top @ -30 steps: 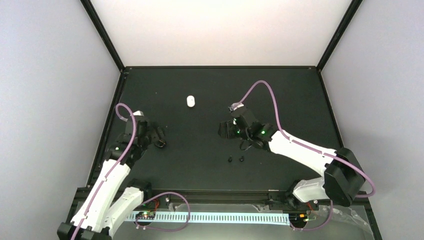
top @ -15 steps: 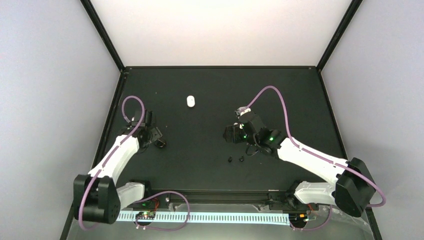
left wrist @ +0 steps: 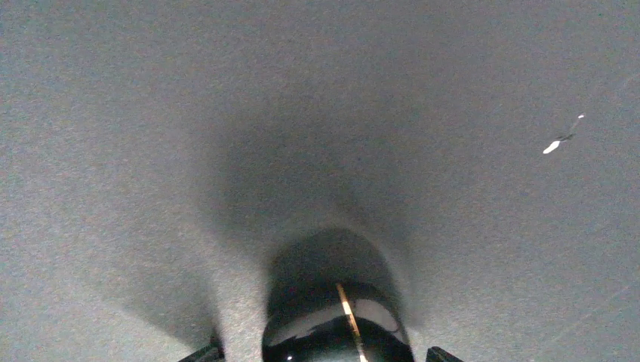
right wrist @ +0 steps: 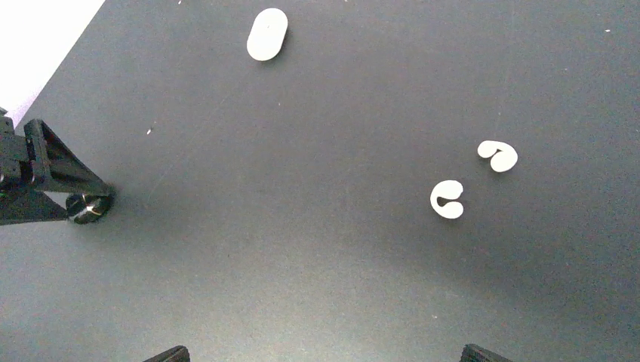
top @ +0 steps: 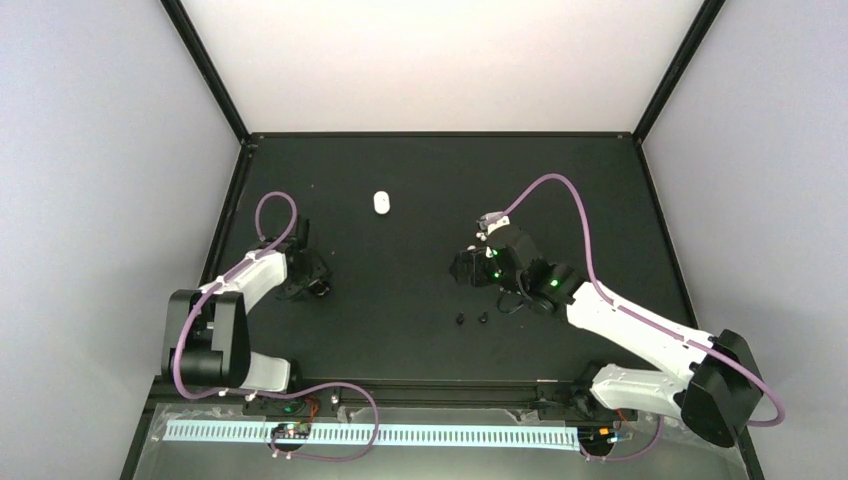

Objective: Insert the wireless bluetooth earbuds into the charging case
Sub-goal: Move the charging case to the center of the board.

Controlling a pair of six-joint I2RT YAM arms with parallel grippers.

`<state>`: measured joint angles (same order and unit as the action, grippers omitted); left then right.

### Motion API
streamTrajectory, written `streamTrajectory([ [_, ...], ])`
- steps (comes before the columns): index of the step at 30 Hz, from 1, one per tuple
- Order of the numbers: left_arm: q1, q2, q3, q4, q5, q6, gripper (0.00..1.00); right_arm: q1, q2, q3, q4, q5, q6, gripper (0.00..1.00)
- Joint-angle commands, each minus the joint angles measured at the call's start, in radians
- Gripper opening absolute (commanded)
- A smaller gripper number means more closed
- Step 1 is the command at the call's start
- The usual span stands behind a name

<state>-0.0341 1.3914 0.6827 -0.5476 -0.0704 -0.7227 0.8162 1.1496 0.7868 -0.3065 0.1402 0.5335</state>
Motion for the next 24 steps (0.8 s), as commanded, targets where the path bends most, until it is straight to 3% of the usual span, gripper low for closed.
streamTrajectory([
  [1,0.002,0.033,0.015,0.049,0.059,-0.028,0.72,0.001,-0.037,-0.020,-0.031,0.024,0.001,0.94],
  [5,0.002,0.051,0.002,0.069,0.067,-0.029,0.68,0.001,-0.046,-0.024,-0.039,0.033,-0.003,0.94],
  [13,-0.020,0.041,-0.006,0.093,0.098,-0.031,0.47,0.001,-0.054,-0.039,-0.043,0.036,0.004,0.94],
  [17,-0.048,0.032,-0.003,0.095,0.106,-0.045,0.40,0.001,-0.064,-0.046,-0.051,0.045,0.002,0.94],
  [24,-0.163,-0.014,0.020,0.071,0.108,-0.091,0.38,0.001,-0.108,-0.061,-0.075,0.066,-0.001,0.94],
])
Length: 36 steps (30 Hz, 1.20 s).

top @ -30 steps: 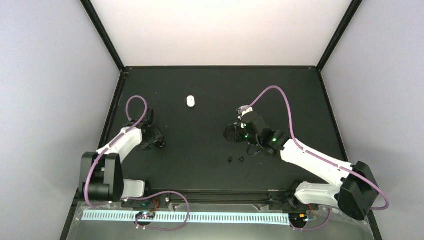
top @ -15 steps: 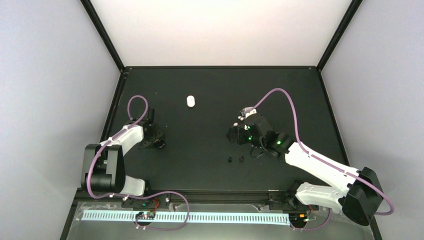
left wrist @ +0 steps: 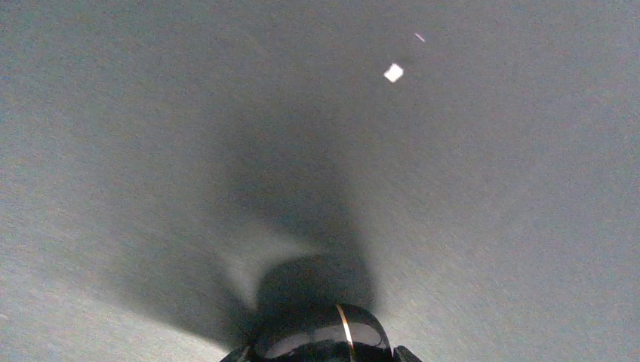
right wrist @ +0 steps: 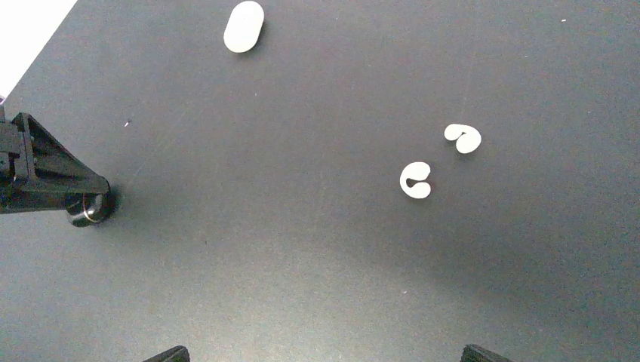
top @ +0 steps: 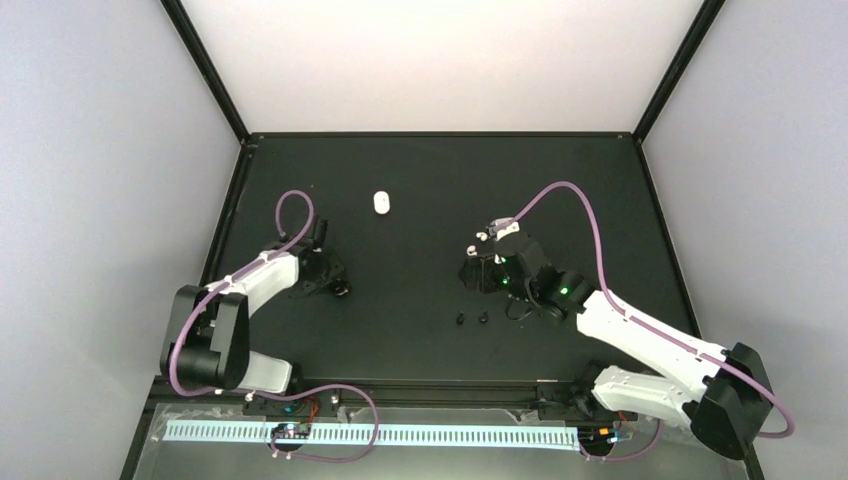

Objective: Insert the wireless bluetooth earbuds into the charging case
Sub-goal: Move the charging case to the center of the board.

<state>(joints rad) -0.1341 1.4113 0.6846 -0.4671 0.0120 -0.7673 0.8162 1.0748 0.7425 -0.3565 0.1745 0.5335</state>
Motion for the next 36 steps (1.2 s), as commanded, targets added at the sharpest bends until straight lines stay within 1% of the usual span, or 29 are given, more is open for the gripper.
streamTrajectory([
  [1,-0.088,-0.041,0.021,-0.014,0.024,-0.058,0.38,0.001,-0.040,-0.022,-0.029,0.035,-0.001,0.94],
  [6,-0.242,-0.034,0.039,-0.009,0.020,-0.134,0.39,0.001,-0.072,-0.061,-0.037,0.049,0.006,0.95],
  [10,-0.354,0.030,0.083,-0.011,0.000,-0.184,0.39,0.001,-0.090,-0.092,-0.041,0.050,0.021,0.95],
  [12,-0.392,0.061,0.106,-0.016,-0.010,-0.202,0.39,0.001,-0.102,-0.103,-0.044,0.052,0.027,0.95],
  [14,-0.421,0.087,0.125,-0.018,-0.016,-0.225,0.39,0.001,-0.116,-0.112,-0.049,0.058,0.032,0.95],
  [19,-0.470,0.128,0.152,-0.012,-0.030,-0.262,0.47,0.001,-0.138,-0.123,-0.061,0.066,0.038,0.95],
  [22,-0.481,0.155,0.164,-0.008,-0.028,-0.269,0.51,0.001,-0.144,-0.126,-0.065,0.064,0.046,0.95],
  [25,-0.490,0.174,0.169,-0.002,-0.022,-0.273,0.58,0.001,-0.152,-0.133,-0.067,0.057,0.051,0.95],
  [29,-0.496,0.162,0.168,-0.007,-0.017,-0.271,0.71,0.001,-0.164,-0.134,-0.073,0.039,0.053,0.95],
  [31,-0.496,0.131,0.163,-0.020,-0.016,-0.269,0.82,0.001,-0.167,-0.138,-0.066,0.020,0.054,0.95],
  [33,-0.496,0.079,0.162,-0.047,-0.021,-0.261,0.96,0.001,-0.155,-0.140,-0.042,-0.016,0.054,0.95],
  [34,-0.494,0.045,0.162,-0.065,-0.028,-0.254,0.98,0.002,-0.145,-0.140,-0.029,-0.036,0.057,0.95],
  [36,-0.493,-0.034,0.164,-0.119,-0.054,-0.233,0.99,0.018,-0.111,-0.134,-0.002,-0.062,0.060,0.95],
])
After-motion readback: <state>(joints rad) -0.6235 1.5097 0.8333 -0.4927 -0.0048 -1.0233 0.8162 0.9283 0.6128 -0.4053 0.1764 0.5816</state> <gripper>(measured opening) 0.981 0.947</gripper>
